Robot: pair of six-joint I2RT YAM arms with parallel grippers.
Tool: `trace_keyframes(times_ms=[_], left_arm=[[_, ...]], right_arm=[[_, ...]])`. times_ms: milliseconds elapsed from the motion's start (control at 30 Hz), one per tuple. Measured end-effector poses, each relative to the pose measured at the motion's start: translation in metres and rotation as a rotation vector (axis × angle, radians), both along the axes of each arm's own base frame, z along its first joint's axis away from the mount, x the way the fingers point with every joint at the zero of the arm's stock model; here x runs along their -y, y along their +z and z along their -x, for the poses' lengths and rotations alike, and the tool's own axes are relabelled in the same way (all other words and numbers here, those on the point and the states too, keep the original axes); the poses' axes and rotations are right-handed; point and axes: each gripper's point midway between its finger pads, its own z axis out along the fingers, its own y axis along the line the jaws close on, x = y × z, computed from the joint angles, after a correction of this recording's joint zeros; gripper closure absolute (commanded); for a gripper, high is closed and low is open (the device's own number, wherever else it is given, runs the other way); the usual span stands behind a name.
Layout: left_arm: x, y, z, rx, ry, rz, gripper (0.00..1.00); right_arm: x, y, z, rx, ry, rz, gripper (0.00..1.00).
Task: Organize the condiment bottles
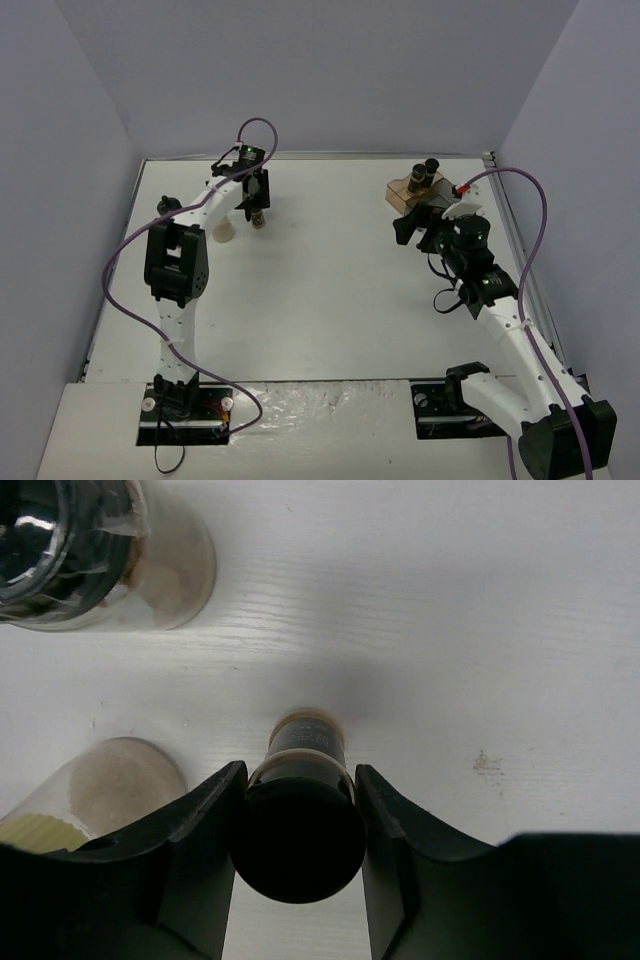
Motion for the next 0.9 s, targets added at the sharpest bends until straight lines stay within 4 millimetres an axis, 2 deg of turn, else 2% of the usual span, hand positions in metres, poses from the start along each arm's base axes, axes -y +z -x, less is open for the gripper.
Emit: trace_keyframes(times_ms=[67,167,233,400,500,633,767,833,900], left_arm=[[0.008,0.0,0.002,-0.002,-0.02,0.005,0.85],[0.034,-0.001,0.014,-0.004,-0.078,0.007,0.85],[0.061,-0.001,0.028,-0.006,-0.137,0.008,0.85],[0.141,-0.002,0.073,-0.006,-0.321,0.016,0.84],[0.177,-0.002,0.096,0.001,-0.401,0.021,0.78],[0.205,-0.002,0.119,0.002,-0.471,0.018,0.57],[0.213,-0.002,0.127,0.002,-0.491,0.017,0.2],[0.213,-0.002,0.128,0.001,-0.489,0.015,0.1],[0.211,-0.001,0.127,0.002,-0.484,0.01,0.04]], right_arm=[[0.0,-0.003,0.0,-0.004,0.0,0.001,0.01],[0.0,-0.007,0.001,-0.012,0.0,0.003,0.01],[0.0,-0.009,0.002,-0.015,0.0,0.005,0.01],[0.001,-0.009,0.002,-0.012,0.004,0.018,0.01],[0.001,-0.011,0.002,-0.012,0.006,0.024,0.01],[0.003,-0.018,0.005,-0.021,0.008,0.034,0.0],[0.003,-0.02,0.007,-0.022,0.012,0.046,0.0],[0.004,-0.02,0.007,-0.02,0.015,0.052,0.0],[0.003,-0.021,0.007,-0.018,0.019,0.059,0.0]])
